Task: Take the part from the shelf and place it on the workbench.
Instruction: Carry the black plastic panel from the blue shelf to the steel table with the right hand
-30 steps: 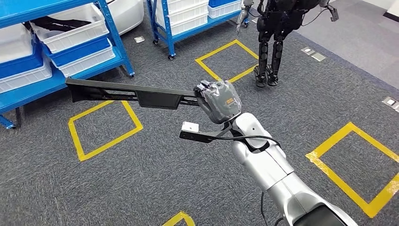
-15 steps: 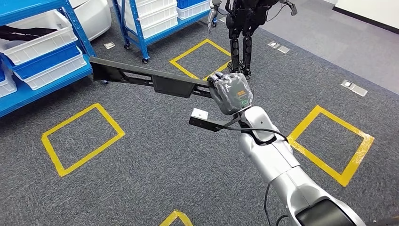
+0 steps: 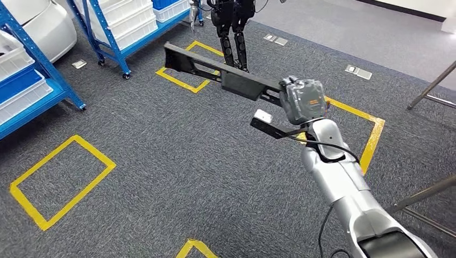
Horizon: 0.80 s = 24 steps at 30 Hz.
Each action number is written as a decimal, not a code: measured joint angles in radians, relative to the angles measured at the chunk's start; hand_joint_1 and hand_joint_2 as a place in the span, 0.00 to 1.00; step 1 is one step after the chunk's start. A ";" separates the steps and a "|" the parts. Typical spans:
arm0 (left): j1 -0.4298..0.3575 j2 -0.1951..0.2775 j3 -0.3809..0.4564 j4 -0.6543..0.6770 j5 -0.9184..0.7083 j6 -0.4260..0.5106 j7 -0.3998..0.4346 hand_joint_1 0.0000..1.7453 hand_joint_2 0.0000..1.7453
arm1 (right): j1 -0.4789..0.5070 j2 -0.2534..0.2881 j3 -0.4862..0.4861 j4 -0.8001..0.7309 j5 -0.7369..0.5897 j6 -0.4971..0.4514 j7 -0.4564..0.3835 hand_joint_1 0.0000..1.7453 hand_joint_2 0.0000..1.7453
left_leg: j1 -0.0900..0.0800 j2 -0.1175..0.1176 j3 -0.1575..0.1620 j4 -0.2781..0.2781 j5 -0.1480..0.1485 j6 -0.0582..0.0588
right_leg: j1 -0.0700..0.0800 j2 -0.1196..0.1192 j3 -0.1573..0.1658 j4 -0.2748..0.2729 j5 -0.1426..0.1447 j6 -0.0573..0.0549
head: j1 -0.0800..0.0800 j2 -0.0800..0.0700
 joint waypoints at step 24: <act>0.005 0.004 0.000 0.000 0.001 -0.004 -0.016 0.00 1.00 | 0.071 -0.068 -0.114 -0.027 0.044 -0.012 0.005 1.00 1.00 | 0.009 0.008 0.010 -0.057 0.055 0.023 | 0.004 -0.005 -0.021 0.051 -0.023 0.046 | 0.005 0.000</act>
